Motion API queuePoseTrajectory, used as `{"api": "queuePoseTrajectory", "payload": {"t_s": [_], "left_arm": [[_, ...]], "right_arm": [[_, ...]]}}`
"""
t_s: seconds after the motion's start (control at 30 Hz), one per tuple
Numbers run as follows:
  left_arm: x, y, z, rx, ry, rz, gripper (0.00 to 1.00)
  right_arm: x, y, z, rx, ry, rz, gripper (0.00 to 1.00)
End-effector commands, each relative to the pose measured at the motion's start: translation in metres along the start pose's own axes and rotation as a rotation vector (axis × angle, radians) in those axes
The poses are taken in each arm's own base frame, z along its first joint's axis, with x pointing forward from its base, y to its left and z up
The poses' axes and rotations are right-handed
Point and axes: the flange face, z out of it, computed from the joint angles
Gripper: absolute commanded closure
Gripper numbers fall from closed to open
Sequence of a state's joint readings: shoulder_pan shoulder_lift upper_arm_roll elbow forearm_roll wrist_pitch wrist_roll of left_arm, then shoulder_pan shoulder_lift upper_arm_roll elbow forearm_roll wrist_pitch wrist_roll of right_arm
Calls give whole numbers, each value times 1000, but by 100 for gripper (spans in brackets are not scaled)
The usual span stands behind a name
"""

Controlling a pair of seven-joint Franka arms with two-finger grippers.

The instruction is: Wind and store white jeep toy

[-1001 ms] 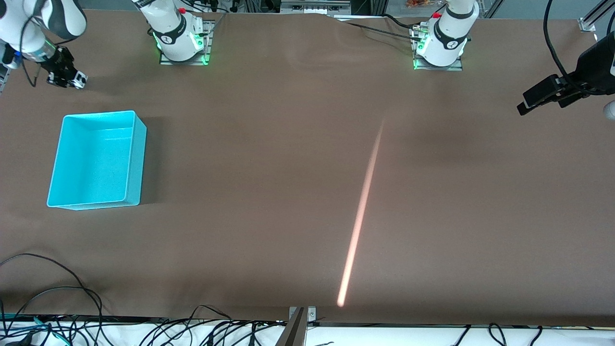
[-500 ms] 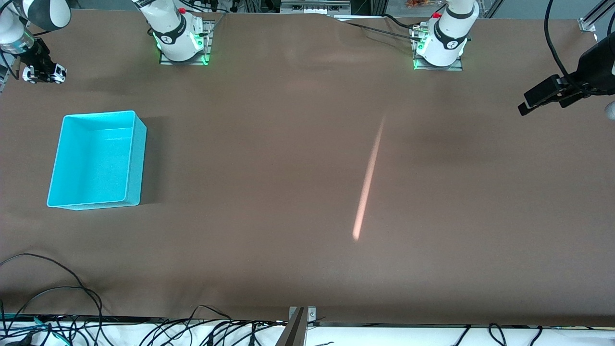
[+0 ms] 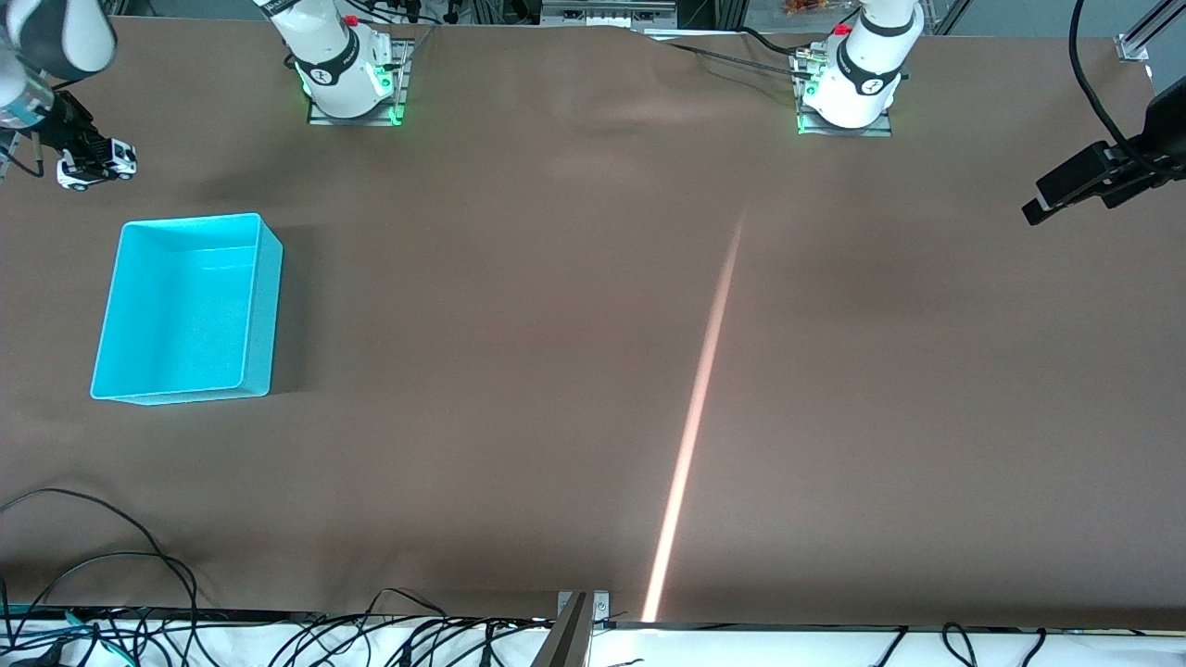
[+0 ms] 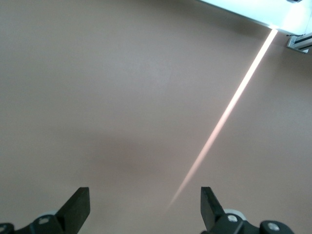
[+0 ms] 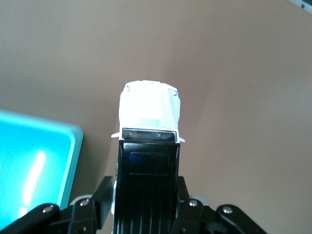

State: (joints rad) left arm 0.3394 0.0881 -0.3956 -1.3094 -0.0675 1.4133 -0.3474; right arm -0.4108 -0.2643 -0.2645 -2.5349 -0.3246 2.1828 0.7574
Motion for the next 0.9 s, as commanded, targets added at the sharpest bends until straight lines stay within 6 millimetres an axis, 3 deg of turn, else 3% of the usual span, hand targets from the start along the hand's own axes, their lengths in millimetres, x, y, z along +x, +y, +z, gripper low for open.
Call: {"api": "queuePoseTrajectory", "payload": {"t_s": [0.0,0.1,0.2,0.47,0.73,0.87], "left_arm": [[0,0,-8,2,31,11,0],[0,0,-8,2,31,14,0],[-1,2,-10,1,33,22,0],[-6,13,-6,4,21,62,0],[-3,1,-10,1,23,74,0],[-1,-5,-10,6,26,61,0]], "right_arm": [[20,-16,-85,-7,-95,-134,100],[25,-42,-114,107,-154,-233,100],[24,-60,-130,152,-140,-297,100],[23,-72,-127,211,-80,-474,100],[15,-77,-147,332,-110,-612,100],[22,-86,-170,332,-115,-686,100]]}}
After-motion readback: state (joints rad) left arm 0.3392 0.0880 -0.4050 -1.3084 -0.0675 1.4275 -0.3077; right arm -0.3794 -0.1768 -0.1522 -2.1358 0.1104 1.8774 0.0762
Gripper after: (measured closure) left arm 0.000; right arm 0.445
